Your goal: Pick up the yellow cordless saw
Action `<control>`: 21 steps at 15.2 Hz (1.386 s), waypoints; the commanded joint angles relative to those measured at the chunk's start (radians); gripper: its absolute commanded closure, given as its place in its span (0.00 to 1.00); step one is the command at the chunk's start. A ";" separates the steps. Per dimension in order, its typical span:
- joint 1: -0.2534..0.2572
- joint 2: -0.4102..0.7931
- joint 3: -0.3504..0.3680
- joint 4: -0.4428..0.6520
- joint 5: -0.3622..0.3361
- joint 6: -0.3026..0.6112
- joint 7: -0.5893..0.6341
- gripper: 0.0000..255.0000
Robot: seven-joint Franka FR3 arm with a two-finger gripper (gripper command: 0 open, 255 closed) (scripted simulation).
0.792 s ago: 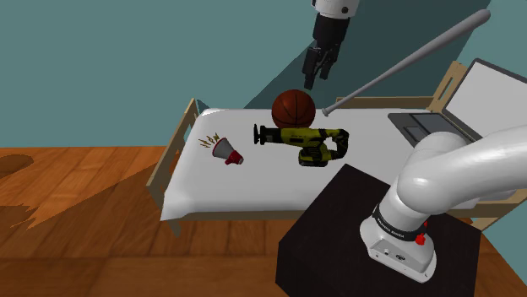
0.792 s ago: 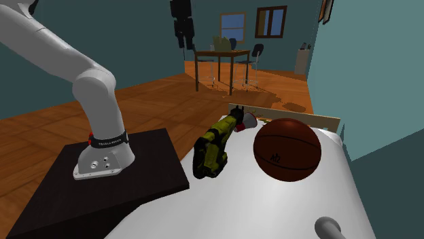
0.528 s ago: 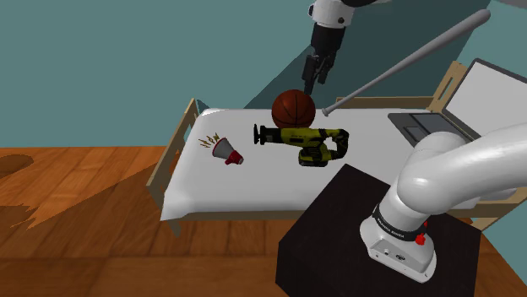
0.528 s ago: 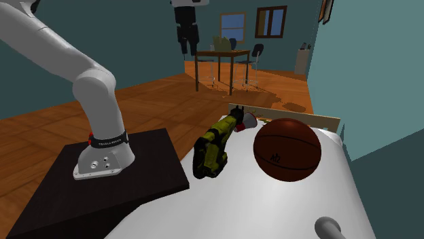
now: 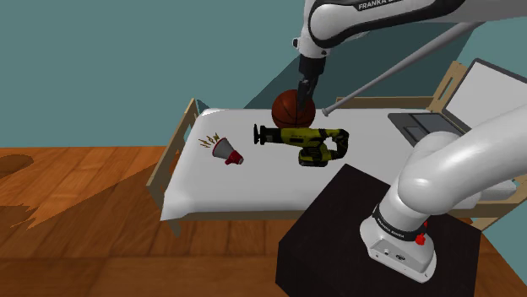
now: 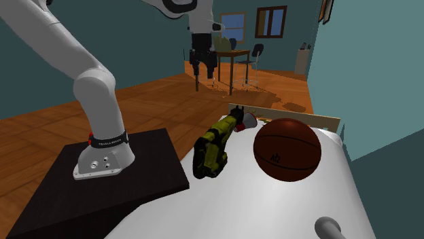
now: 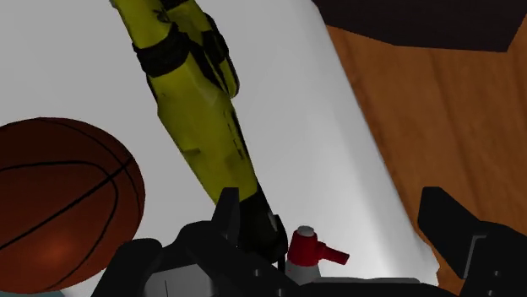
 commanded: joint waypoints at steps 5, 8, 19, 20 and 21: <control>0.011 0.185 -0.061 -0.011 -0.034 0.168 -0.168 0.00; 0.017 0.293 -0.086 0.006 -0.041 0.246 -0.250 0.00; 0.019 0.574 -0.116 0.052 -0.023 0.454 -0.417 0.00; 0.019 0.584 -0.116 0.048 -0.020 0.468 -0.418 0.00; 0.019 0.594 -0.116 0.045 -0.018 0.481 -0.420 0.00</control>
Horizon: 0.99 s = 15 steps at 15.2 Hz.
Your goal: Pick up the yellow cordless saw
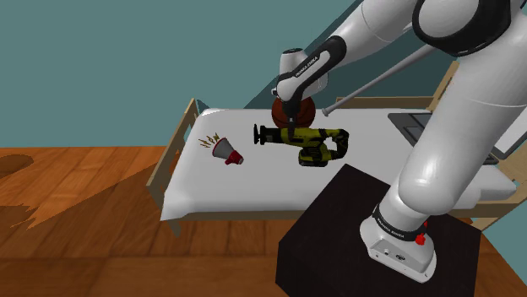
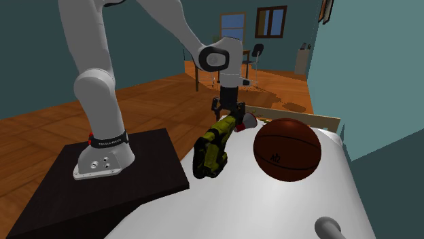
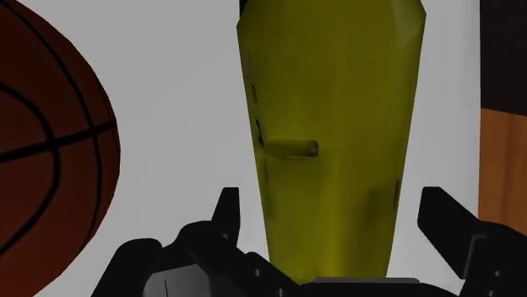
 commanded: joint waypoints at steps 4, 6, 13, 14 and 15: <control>0.000 0.018 0.000 -0.007 0.004 0.025 -0.003 1.00; -0.001 0.018 0.000 -0.007 0.005 0.025 -0.003 1.00; 0.000 0.018 0.000 -0.006 0.005 0.024 -0.003 1.00; 0.000 0.008 0.000 -0.003 0.002 0.011 -0.001 1.00; 0.000 -0.003 0.000 0.001 -0.001 -0.003 0.000 1.00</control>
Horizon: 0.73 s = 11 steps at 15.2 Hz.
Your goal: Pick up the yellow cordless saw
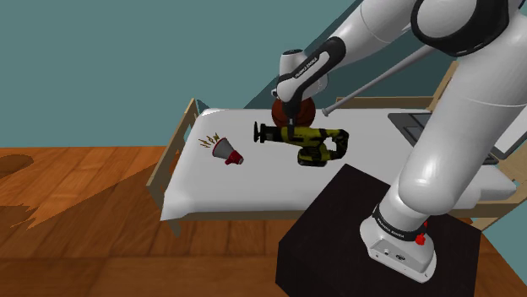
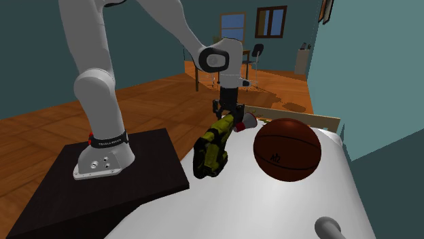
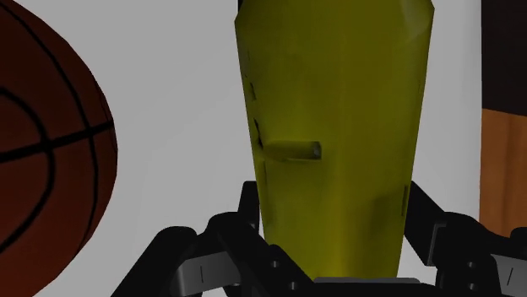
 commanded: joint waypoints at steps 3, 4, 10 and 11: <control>0.001 -0.038 0.000 0.015 -0.009 -0.051 0.005 1.00; 0.001 -0.048 0.000 0.020 -0.011 -0.065 0.006 1.00; 0.001 -0.101 0.001 0.051 -0.021 -0.148 0.011 1.00; 0.002 -0.109 0.002 0.057 -0.023 -0.162 0.012 1.00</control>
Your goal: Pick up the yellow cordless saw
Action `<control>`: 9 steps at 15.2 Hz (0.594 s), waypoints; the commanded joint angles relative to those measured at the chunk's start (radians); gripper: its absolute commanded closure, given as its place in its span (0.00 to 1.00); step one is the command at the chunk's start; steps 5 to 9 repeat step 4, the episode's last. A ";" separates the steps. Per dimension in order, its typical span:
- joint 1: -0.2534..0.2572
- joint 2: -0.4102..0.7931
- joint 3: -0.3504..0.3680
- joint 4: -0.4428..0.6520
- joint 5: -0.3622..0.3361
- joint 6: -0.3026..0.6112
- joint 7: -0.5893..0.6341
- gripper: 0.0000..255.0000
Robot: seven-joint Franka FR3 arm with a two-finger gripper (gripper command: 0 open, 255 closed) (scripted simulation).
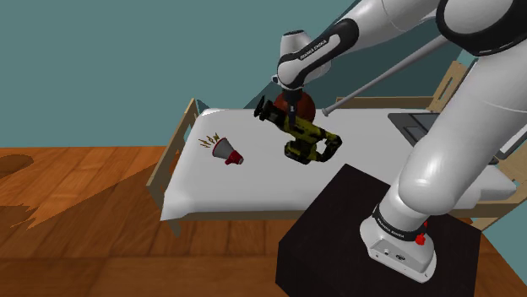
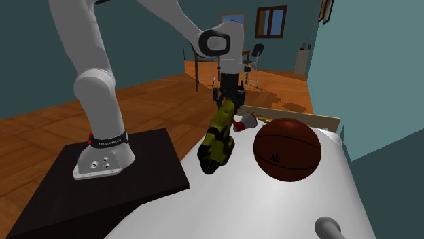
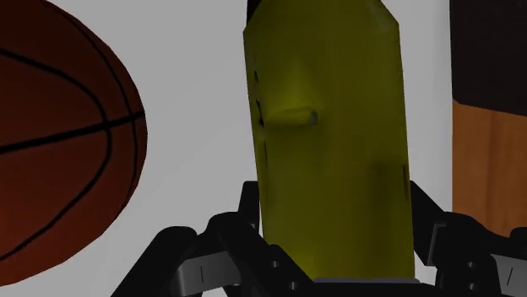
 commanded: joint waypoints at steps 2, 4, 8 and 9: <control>0.000 -0.027 0.001 0.015 -0.005 -0.039 0.002 1.00; 0.000 -0.028 0.001 0.016 -0.005 -0.041 0.002 1.00; 0.000 -0.028 0.001 0.016 -0.005 -0.041 0.002 1.00; 0.000 -0.028 0.001 0.016 -0.005 -0.041 0.002 1.00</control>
